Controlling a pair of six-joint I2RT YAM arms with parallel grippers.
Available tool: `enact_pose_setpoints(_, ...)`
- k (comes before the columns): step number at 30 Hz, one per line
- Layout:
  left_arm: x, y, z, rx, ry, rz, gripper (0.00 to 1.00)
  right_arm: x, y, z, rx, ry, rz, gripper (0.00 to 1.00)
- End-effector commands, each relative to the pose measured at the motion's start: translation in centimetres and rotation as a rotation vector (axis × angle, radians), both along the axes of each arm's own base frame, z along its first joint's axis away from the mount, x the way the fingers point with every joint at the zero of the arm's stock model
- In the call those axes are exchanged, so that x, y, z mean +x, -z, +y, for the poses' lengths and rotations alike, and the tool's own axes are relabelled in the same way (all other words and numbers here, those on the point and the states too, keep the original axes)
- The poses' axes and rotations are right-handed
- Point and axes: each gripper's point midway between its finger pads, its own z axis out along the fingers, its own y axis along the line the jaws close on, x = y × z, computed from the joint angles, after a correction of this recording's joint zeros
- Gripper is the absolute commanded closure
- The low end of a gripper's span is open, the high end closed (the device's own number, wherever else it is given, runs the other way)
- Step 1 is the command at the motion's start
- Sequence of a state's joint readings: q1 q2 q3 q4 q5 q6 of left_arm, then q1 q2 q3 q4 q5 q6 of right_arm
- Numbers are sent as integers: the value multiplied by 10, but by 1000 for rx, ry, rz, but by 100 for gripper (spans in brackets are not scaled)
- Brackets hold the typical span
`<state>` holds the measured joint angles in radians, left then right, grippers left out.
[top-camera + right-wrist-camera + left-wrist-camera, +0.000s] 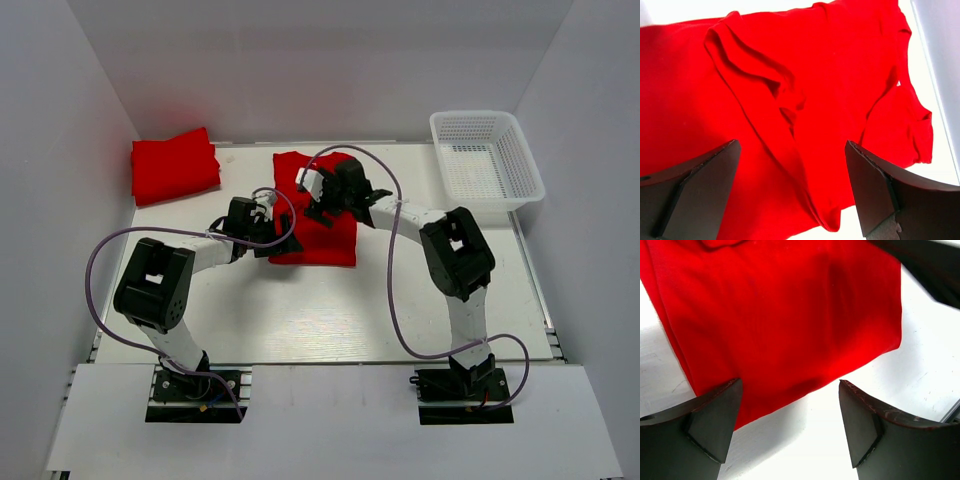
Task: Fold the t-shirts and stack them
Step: Fold the folded rectangular tshirt in 1/3 of the way
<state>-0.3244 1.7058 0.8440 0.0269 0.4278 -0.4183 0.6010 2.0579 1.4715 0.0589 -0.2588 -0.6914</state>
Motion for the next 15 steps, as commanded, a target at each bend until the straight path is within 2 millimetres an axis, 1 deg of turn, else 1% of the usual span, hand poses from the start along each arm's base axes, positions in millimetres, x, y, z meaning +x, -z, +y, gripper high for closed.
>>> enact_pose_setpoints(1, -27, 19, 2, 21, 34, 110, 12, 9, 7, 4, -52, 7, -86, 10)
enact_pose_setpoints(2, -27, 19, 2, 20, 34, 110, 12, 11, 6, 5, -49, 14, -96, 10)
enact_pose_setpoints(3, -25, 18, 2, 18, 34, 102, 12, 17, 9, 4, -49, 56, -109, 10)
enact_pose_setpoints(4, -25, 18, 2, 18, 34, 102, 12, 20, 5, 6, -42, 59, -132, 10)
enact_pose_setpoints(6, -27, 22, 4, 27, 28, 110, 12, 25, 10, 7, -57, 83, -154, 10)
enact_pose_setpoints(7, -27, 19, 4, 25, 28, 101, 12, 25, 15, 8, -66, 77, -149, 10)
enact_pose_setpoints(9, -27, 19, 4, 25, 28, 101, 12, 20, 21, 11, -74, 64, -148, 10)
enact_pose_setpoints(10, -27, 19, 4, 25, 28, 101, 12, 21, 22, 11, -73, 63, -149, 10)
enact_pose_setpoints(11, -30, 22, 5, 27, 28, 110, 12, 19, 28, 10, -88, 58, -141, 10)
enact_pose_setpoints(13, -30, 22, 5, 28, 28, 110, 12, 19, 29, 11, -99, 60, -158, 10)
enact_pose_setpoints(15, -30, 22, 5, 28, 28, 110, 12, 17, 36, 12, -120, 41, -173, 10)
